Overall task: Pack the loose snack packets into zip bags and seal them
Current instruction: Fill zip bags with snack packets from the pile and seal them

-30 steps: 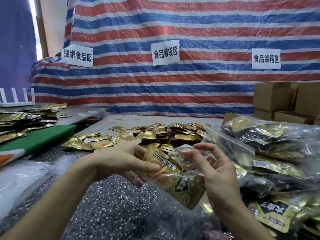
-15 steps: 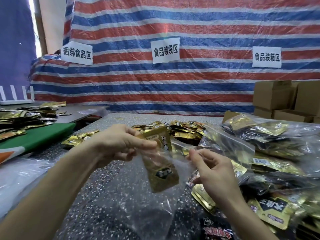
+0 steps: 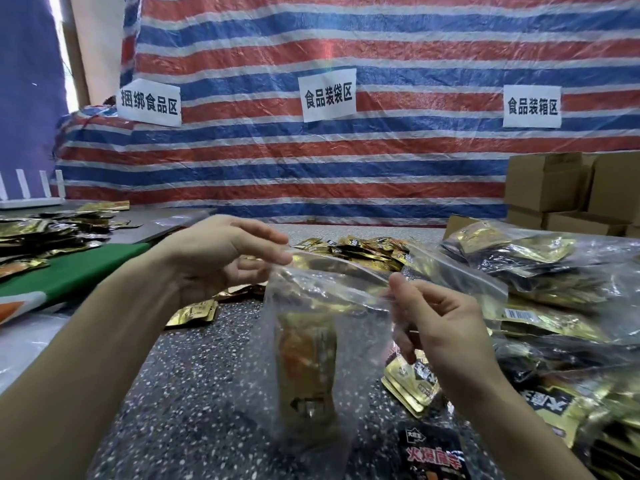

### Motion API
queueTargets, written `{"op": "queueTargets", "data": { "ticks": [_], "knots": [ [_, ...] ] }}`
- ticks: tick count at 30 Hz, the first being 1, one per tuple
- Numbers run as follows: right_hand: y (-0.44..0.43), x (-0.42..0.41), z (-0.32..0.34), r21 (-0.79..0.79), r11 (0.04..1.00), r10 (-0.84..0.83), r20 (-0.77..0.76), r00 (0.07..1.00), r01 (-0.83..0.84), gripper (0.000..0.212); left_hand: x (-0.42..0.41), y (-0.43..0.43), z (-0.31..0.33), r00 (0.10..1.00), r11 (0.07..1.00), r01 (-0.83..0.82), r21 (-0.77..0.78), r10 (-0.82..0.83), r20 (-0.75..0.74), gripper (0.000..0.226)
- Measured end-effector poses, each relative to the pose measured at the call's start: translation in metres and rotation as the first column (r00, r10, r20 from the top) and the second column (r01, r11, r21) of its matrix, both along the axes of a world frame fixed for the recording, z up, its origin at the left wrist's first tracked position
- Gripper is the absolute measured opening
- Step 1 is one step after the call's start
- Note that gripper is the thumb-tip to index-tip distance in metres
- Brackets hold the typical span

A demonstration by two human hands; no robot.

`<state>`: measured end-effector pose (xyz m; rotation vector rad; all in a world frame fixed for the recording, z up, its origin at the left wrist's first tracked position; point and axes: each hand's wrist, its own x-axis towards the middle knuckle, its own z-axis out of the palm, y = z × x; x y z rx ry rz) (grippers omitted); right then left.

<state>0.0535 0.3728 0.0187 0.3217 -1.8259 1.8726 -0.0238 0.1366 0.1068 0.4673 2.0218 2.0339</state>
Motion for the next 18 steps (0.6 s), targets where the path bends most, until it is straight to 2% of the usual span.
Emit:
{"op": "queueTargets", "data": {
  "ticks": [3, 6, 8, 9, 10, 12, 14, 15, 17, 18],
  "knots": [
    [-0.001, 0.001, 0.0, -0.043, 0.999, -0.018, -0.062, 0.998, 0.016, 0.047, -0.002, 0.004, -0.002, 0.992, 0.996, -0.049, 0.08, 0.058, -0.114, 0.041],
    [-0.001, 0.003, 0.003, -0.132, 0.99, 0.031, -0.067, 0.997, -0.039, 0.036, -0.002, 0.01, -0.009, 0.968, 0.988, -0.075, 0.131, 0.104, -0.226, 0.033],
    [0.001, 0.002, 0.006, -0.203, 0.974, 0.093, -0.05, 0.994, -0.101, 0.028, -0.005, 0.011, -0.012, 0.96, 0.979, -0.04, 0.199, 0.093, -0.263, 0.02],
    [0.002, 0.002, 0.006, -0.238, 0.963, 0.116, -0.044, 0.992, -0.123, 0.026, -0.006, 0.01, -0.013, 0.968, 0.965, 0.008, 0.262, 0.058, -0.242, 0.011],
    [0.004, 0.002, 0.007, -0.265, 0.955, 0.13, -0.043, 0.991, -0.137, 0.025, -0.01, 0.01, -0.016, 0.979, 0.941, 0.033, 0.337, 0.037, -0.2, 0.018],
    [0.006, 0.001, 0.008, -0.274, 0.954, 0.113, -0.046, 0.993, -0.121, 0.023, -0.025, 0.014, -0.025, 0.994, 0.916, -0.058, 0.397, 0.089, -0.061, 0.036],
    [0.006, 0.001, 0.008, -0.263, 0.962, 0.059, -0.041, 0.997, -0.067, 0.025, -0.039, 0.027, -0.045, 0.986, 0.953, -0.156, 0.258, 0.167, -0.023, 0.026],
    [0.006, 0.001, 0.008, -0.261, 0.964, 0.033, -0.036, 0.999, -0.041, 0.026, -0.044, 0.035, -0.059, 0.986, 0.982, -0.151, 0.109, 0.158, -0.053, 0.017],
    [0.007, 0.0, 0.006, -0.254, 0.967, -0.008, -0.032, 0.999, -0.001, 0.024, -0.05, 0.051, -0.085, 0.998, 0.976, -0.037, -0.214, 0.026, -0.058, 0.014],
    [0.008, 0.0, 0.005, -0.249, 0.968, -0.02, -0.033, 0.999, 0.012, 0.022, -0.052, 0.058, -0.096, 0.998, 0.953, 0.055, -0.299, -0.058, -0.001, 0.014]
  ]
}}
